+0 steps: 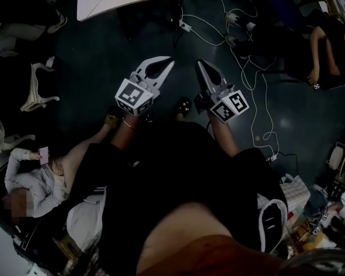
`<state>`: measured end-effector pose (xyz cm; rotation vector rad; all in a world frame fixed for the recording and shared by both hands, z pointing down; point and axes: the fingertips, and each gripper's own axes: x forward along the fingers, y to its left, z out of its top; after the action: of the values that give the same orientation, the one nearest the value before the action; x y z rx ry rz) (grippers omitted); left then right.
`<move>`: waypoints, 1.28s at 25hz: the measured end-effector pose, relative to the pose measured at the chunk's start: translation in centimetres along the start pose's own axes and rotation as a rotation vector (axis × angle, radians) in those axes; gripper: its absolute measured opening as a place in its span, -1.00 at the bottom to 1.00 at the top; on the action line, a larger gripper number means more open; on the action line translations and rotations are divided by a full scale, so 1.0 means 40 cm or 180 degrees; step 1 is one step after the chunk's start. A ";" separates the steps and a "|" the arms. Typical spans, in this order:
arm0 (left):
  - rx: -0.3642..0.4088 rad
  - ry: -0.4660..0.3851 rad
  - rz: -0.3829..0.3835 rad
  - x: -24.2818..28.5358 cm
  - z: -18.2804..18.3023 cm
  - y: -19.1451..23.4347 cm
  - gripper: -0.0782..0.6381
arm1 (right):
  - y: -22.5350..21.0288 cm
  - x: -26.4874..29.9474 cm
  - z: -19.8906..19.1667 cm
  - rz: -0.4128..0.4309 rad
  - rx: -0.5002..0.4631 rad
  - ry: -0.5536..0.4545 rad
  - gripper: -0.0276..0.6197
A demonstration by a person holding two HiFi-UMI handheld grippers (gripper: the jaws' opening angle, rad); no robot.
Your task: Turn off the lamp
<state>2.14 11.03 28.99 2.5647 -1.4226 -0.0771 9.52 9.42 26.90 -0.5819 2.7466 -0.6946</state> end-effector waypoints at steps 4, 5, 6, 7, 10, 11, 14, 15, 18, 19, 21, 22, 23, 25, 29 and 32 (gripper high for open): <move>-0.0012 0.0035 -0.0006 0.056 -0.012 -0.022 -0.75 | -0.052 -0.030 0.019 -0.0028 0.0038 0.0006 -0.91; -0.0020 0.0037 -0.0021 0.070 -0.015 -0.031 -0.75 | -0.066 -0.040 0.026 -0.0040 0.0048 0.0008 -0.91; -0.0027 0.0023 -0.0041 0.084 -0.017 -0.039 -0.75 | -0.079 -0.048 0.032 -0.0049 0.0061 0.0008 -0.91; -0.0034 0.0011 -0.0051 0.097 -0.019 -0.044 -0.75 | -0.093 -0.054 0.039 -0.0052 0.0078 0.0010 -0.91; -0.0063 0.0034 0.0013 0.132 -0.014 -0.051 -0.75 | -0.126 -0.064 0.054 -0.0030 0.0127 0.0031 -0.91; -0.0035 0.0045 0.0033 0.137 -0.012 -0.051 -0.75 | -0.132 -0.066 0.057 -0.0015 0.0133 0.0027 -0.91; 0.0114 0.0064 0.0118 0.140 -0.009 -0.047 -0.75 | -0.145 -0.068 0.058 0.0042 0.0156 0.0015 -0.91; 0.0144 0.0053 0.0152 0.142 -0.011 -0.043 -0.75 | -0.150 -0.070 0.056 0.0067 0.0167 0.0029 -0.91; 0.0097 0.0034 0.0267 0.157 -0.021 -0.036 -0.75 | -0.168 -0.084 0.055 0.0131 0.0192 0.0066 -0.91; 0.0057 0.0045 0.0300 0.163 -0.022 -0.037 -0.75 | -0.174 -0.090 0.055 0.0140 0.0210 0.0061 -0.91; 0.0001 0.0072 0.0341 0.174 -0.021 -0.042 -0.75 | -0.189 -0.102 0.050 0.0142 0.0258 0.0058 -0.91; -0.0001 0.0065 0.0348 0.183 -0.020 -0.045 -0.75 | -0.202 -0.107 0.048 0.0128 0.0278 0.0069 -0.91; 0.0006 0.0052 0.0350 0.193 -0.018 -0.049 -0.75 | -0.217 -0.112 0.047 0.0109 0.0291 0.0089 -0.91; 0.0013 0.0066 0.0374 0.200 -0.024 -0.050 -0.75 | -0.239 -0.115 0.044 0.0087 0.0299 0.0134 -0.91; -0.0007 0.0151 0.0530 0.168 -0.046 -0.001 -0.75 | -0.250 -0.078 0.039 0.0115 0.0259 0.0173 -0.91; -0.0031 0.0095 0.0550 0.171 -0.052 0.041 -0.75 | -0.256 -0.049 0.049 0.0101 0.0201 0.0148 -0.91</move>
<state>4.71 4.74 31.73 2.4131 -1.6211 -0.0189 15.14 1.24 30.61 -0.5138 2.7587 -0.7938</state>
